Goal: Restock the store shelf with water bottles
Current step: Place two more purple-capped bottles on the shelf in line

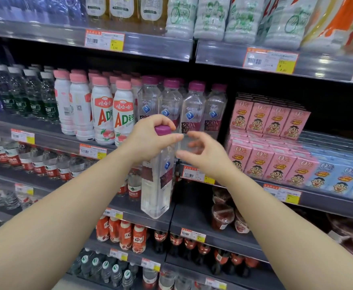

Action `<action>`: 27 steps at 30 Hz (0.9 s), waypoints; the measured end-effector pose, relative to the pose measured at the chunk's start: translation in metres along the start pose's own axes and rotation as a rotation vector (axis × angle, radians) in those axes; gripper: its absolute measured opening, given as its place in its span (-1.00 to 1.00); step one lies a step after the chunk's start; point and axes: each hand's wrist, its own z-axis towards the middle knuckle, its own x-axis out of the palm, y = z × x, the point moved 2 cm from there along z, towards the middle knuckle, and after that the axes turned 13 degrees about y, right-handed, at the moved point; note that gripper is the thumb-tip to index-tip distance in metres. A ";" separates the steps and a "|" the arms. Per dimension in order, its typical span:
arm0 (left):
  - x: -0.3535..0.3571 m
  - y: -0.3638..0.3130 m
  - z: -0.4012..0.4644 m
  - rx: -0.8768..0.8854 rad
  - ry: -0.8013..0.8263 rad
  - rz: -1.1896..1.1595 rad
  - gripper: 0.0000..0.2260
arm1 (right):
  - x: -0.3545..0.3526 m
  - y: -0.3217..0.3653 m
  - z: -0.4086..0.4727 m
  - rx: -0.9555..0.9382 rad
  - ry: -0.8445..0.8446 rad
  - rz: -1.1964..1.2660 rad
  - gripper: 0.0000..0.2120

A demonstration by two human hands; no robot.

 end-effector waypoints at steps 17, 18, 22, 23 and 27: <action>-0.006 0.002 0.018 -0.007 -0.079 -0.226 -0.88 | -0.054 0.016 -0.026 0.078 -0.009 0.061 -0.48; -0.005 0.007 0.016 -0.019 -0.068 -0.202 -0.89 | -0.062 0.018 -0.026 0.079 -0.028 0.069 -0.46; 0.003 0.014 0.011 -0.038 -0.008 -0.107 -0.88 | -0.080 0.018 -0.016 0.108 -0.113 0.131 -0.29; 0.006 0.015 0.010 -0.045 0.010 -0.079 -0.86 | -0.082 0.017 -0.014 0.116 -0.126 0.135 -0.27; 0.011 0.020 0.007 -0.074 0.057 -0.001 -0.87 | -0.082 0.007 -0.004 0.137 -0.153 0.145 -0.27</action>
